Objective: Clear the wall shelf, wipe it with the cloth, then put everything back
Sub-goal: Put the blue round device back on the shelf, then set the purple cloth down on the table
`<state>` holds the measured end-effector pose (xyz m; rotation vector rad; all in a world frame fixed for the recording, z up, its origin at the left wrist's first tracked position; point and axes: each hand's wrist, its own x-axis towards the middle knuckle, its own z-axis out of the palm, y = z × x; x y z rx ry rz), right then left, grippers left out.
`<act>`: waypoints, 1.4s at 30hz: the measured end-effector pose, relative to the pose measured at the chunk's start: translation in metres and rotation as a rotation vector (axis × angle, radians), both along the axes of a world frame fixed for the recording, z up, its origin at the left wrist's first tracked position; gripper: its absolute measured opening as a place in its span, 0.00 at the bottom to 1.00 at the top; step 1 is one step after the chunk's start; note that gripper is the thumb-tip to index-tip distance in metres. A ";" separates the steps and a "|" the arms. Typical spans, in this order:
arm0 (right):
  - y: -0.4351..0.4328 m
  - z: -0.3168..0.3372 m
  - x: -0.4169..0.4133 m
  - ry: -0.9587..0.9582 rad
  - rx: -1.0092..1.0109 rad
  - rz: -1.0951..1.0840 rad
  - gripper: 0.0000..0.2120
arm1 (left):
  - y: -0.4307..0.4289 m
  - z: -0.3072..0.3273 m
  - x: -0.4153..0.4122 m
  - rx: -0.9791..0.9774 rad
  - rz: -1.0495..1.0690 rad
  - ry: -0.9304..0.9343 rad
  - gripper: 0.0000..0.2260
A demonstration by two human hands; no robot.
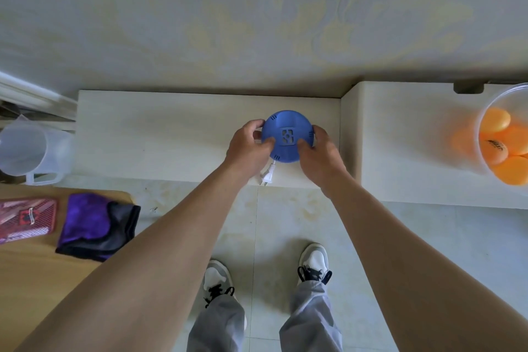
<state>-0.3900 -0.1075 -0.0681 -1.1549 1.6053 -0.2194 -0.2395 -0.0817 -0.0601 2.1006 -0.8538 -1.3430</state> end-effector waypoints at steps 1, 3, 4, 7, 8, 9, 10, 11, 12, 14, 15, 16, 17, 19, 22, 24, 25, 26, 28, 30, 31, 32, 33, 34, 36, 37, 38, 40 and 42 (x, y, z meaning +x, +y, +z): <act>-0.001 -0.002 0.001 0.000 -0.002 0.001 0.19 | -0.001 -0.001 0.000 -0.002 -0.001 -0.005 0.18; -0.002 -0.004 0.002 0.003 -0.007 0.006 0.19 | -0.002 -0.004 0.002 0.004 0.002 -0.010 0.17; -0.002 -0.005 0.002 0.006 -0.010 0.007 0.19 | -0.003 -0.005 0.002 0.008 0.007 -0.010 0.15; -0.003 -0.007 0.003 0.012 -0.018 0.006 0.18 | -0.004 -0.006 0.003 0.015 0.017 -0.006 0.14; -0.003 -0.007 0.003 0.013 -0.018 0.006 0.18 | -0.004 -0.006 0.003 0.016 0.019 -0.001 0.15; -0.003 -0.007 0.003 0.014 -0.017 0.004 0.19 | -0.004 -0.006 0.003 0.017 0.022 0.004 0.14; -0.002 -0.008 0.003 0.014 -0.016 0.002 0.19 | -0.003 -0.006 0.003 0.017 0.025 0.010 0.14; -0.002 -0.008 0.003 0.014 -0.015 0.002 0.19 | -0.003 -0.006 0.003 0.016 0.028 0.013 0.14; -0.002 -0.008 0.003 0.017 -0.014 0.002 0.19 | -0.002 -0.006 0.003 0.016 0.031 0.018 0.15; -0.001 -0.008 0.004 0.022 -0.011 0.004 0.20 | -0.002 -0.006 0.002 0.015 0.030 0.022 0.18; -0.001 -0.008 0.004 0.025 -0.011 0.006 0.20 | -0.001 -0.006 0.002 0.014 0.024 0.015 0.19; -0.001 -0.008 0.004 0.029 -0.013 0.009 0.20 | -0.001 -0.005 0.002 0.013 0.015 0.004 0.20; 0.000 -0.007 0.003 0.038 -0.016 0.015 0.20 | 0.000 -0.004 0.002 0.015 0.005 -0.010 0.21; 0.001 -0.003 0.002 0.091 -0.028 0.043 0.21 | 0.003 -0.001 0.005 0.020 -0.007 -0.029 0.23; 0.006 0.010 0.002 0.219 -0.066 0.108 0.24 | 0.013 0.007 0.016 0.026 -0.020 -0.064 0.24; 0.010 0.022 0.002 0.302 -0.124 0.132 0.25 | 0.021 0.014 0.027 0.019 -0.026 -0.081 0.23; 0.012 0.027 0.003 0.329 -0.158 0.133 0.25 | 0.026 0.018 0.034 0.011 -0.028 -0.087 0.23; 0.014 0.033 0.006 0.345 -0.187 0.130 0.25 | 0.031 0.021 0.041 0.005 -0.028 -0.094 0.22; 0.017 0.042 0.018 0.342 -0.236 0.124 0.25 | 0.044 0.028 0.058 -0.006 -0.019 -0.106 0.22; 0.024 0.051 0.039 0.318 -0.274 0.145 0.24 | 0.060 0.035 0.078 -0.019 -0.001 -0.114 0.20; 0.028 0.055 0.053 0.309 -0.292 0.172 0.24 | 0.069 0.038 0.089 -0.025 0.013 -0.118 0.19; 0.033 0.059 0.068 0.299 -0.304 0.206 0.24 | 0.079 0.041 0.100 -0.029 0.028 -0.124 0.18; 0.040 0.063 0.085 0.286 -0.314 0.244 0.24 | 0.090 0.044 0.112 -0.032 0.045 -0.131 0.17; 0.048 0.067 0.102 0.271 -0.327 0.283 0.24 | 0.102 0.047 0.125 -0.040 0.070 -0.135 0.16; 0.065 0.076 0.139 0.230 -0.345 0.353 0.24 | 0.129 0.053 0.151 -0.072 0.137 -0.137 0.12; 0.075 0.081 0.158 0.205 -0.353 0.387 0.24 | 0.144 0.055 0.164 -0.083 0.160 -0.141 0.10; 0.085 0.084 0.177 0.178 -0.363 0.424 0.24 | 0.160 0.057 0.178 -0.085 0.169 -0.146 0.08; 0.107 0.091 0.214 0.127 -0.376 0.511 0.25 | 0.192 0.061 0.204 -0.076 0.150 -0.167 0.04; 0.130 0.096 0.249 0.090 -0.382 0.606 0.26 | 0.224 0.063 0.229 -0.064 0.135 -0.198 0.02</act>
